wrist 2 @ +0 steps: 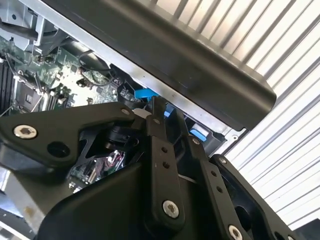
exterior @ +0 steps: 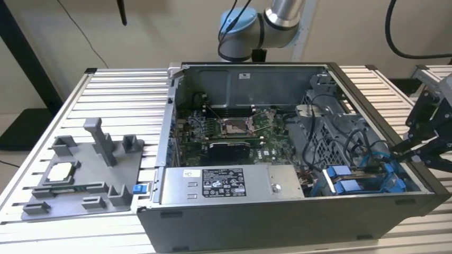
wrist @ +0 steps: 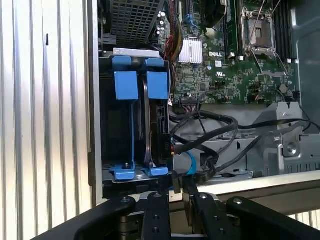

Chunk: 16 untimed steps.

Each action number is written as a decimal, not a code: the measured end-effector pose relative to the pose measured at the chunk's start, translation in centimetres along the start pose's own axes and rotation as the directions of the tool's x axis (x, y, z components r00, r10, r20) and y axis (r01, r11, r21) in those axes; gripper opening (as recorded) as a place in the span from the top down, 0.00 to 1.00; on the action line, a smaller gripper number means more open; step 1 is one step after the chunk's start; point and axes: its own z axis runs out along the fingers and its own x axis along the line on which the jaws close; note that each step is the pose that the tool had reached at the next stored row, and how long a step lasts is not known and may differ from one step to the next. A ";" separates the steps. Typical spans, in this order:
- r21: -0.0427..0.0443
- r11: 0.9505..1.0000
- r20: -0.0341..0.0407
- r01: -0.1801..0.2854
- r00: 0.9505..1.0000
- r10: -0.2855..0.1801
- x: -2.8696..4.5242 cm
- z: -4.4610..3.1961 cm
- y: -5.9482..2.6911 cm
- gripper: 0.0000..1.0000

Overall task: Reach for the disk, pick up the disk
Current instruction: 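Pick up the disk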

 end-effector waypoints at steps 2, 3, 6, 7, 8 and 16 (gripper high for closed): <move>0.000 1.000 0.005 -0.001 1.000 0.001 0.05 0.17 -0.01 0.00; 0.000 1.000 0.007 -0.001 1.000 0.001 0.07 0.24 -0.02 0.00; 0.000 1.000 0.015 -0.001 1.000 0.001 0.09 0.29 -0.02 0.00; 0.000 1.000 0.017 -0.001 1.000 0.001 0.10 0.32 -0.03 0.00; -0.001 1.000 0.021 -0.001 1.000 0.001 0.10 0.33 -0.03 0.00; -0.003 1.000 0.058 0.002 0.998 -0.001 0.11 0.36 0.03 1.00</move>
